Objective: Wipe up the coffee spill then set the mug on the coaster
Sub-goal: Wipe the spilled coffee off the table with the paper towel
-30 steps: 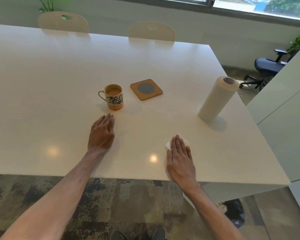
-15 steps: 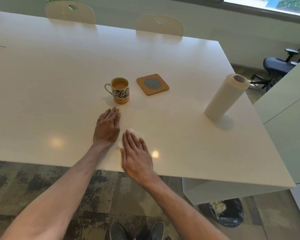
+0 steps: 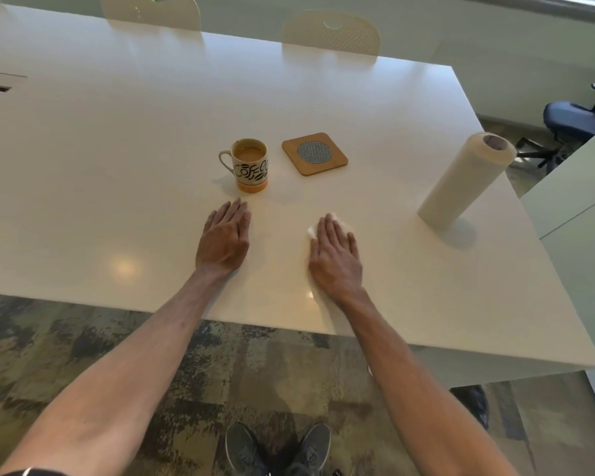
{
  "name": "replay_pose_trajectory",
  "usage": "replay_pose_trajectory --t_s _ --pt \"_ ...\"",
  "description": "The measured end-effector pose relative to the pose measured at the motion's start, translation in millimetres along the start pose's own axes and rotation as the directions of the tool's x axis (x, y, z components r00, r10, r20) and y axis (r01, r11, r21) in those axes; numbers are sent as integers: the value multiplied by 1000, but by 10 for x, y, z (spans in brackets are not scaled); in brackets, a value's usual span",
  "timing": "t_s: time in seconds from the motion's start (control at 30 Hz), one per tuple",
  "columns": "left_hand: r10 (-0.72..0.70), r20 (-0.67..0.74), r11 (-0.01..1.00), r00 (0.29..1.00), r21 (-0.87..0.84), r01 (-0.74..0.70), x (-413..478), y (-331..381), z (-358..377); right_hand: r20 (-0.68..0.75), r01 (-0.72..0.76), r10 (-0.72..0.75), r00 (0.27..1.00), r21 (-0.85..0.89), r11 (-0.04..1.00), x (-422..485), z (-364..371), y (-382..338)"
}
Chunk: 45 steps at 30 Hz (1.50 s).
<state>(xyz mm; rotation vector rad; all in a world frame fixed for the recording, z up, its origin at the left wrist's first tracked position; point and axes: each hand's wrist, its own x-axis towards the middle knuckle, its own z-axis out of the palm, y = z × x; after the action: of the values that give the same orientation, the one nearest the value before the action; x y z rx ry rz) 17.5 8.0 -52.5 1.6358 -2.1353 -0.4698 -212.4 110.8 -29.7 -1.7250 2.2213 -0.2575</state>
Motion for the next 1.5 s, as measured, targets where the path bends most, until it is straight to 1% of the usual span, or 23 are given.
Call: replay_pose_trajectory --t_s 0.2,0.3,0.37,0.43,0.53,0.67,0.8,0.9,1.03,1.23,1.33,1.5 --pt "39 -25 999 999 37 -38 18 -28 22 -27 -107 107 994 15 994 -363 -45 353" --pt "41 -33 998 999 43 -39 16 -27 27 -35 -117 118 992 35 993 -632 64 389" --pt "46 -44 998 998 54 -43 18 -18 31 -34 -102 104 994 36 994 -807 175 282" --pt "49 -49 997 998 59 -46 17 -6 35 -38 -52 53 998 37 998 -947 313 53" --pt "46 -50 997 998 60 -43 9 4 39 -44 80 -78 996 56 995 -1019 528 -356" --pt "42 -37 997 998 60 -40 -4 14 33 -25 189 -188 982 91 978 -751 598 -681" --pt "44 -10 996 999 72 -44 -22 20 -11 5 260 -261 965 42 965 -390 540 -759" --pt "48 2 996 999 76 -48 -25 25 -31 27 236 -237 971 23 971 -147 447 -700" --pt "44 -2 997 999 64 -44 -27 27 -40 14 163 -163 987 17 987 93 282 -541" --pt "36 -8 999 999 31 -35 -8 6 -34 -61 -40 41 997 29 999 282 42 -68" --pt "34 -20 999 999 41 -33 -2 18 -26 -85 -40 44 995 50 998 327 43 -41" --pt "22 -12 999 1000 46 -21 3 15 -2 -92 32 -24 995 89 995 358 31 -90"
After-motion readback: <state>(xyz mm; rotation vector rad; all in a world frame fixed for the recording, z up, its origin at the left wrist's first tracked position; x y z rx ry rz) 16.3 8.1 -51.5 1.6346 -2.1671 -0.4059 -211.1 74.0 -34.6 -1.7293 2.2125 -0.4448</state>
